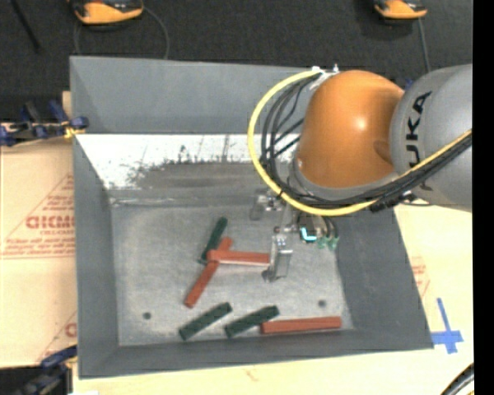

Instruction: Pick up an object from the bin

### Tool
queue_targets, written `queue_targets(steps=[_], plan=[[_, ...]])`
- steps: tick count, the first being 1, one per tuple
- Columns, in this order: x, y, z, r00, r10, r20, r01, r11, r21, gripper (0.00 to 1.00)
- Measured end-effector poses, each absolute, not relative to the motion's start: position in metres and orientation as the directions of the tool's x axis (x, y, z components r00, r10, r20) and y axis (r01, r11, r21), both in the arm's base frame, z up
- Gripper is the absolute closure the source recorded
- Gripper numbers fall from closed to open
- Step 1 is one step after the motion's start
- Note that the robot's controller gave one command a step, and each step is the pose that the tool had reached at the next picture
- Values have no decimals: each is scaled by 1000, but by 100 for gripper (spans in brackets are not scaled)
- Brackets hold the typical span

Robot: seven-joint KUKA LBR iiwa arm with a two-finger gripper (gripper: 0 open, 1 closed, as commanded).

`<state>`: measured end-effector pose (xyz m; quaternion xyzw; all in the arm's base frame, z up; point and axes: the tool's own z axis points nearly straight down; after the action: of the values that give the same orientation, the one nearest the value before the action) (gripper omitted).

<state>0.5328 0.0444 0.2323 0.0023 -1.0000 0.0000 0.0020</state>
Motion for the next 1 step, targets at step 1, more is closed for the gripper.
queue_targets(steps=[1], plan=[[608,10,89,-997,74,-2,74,997,1,0]])
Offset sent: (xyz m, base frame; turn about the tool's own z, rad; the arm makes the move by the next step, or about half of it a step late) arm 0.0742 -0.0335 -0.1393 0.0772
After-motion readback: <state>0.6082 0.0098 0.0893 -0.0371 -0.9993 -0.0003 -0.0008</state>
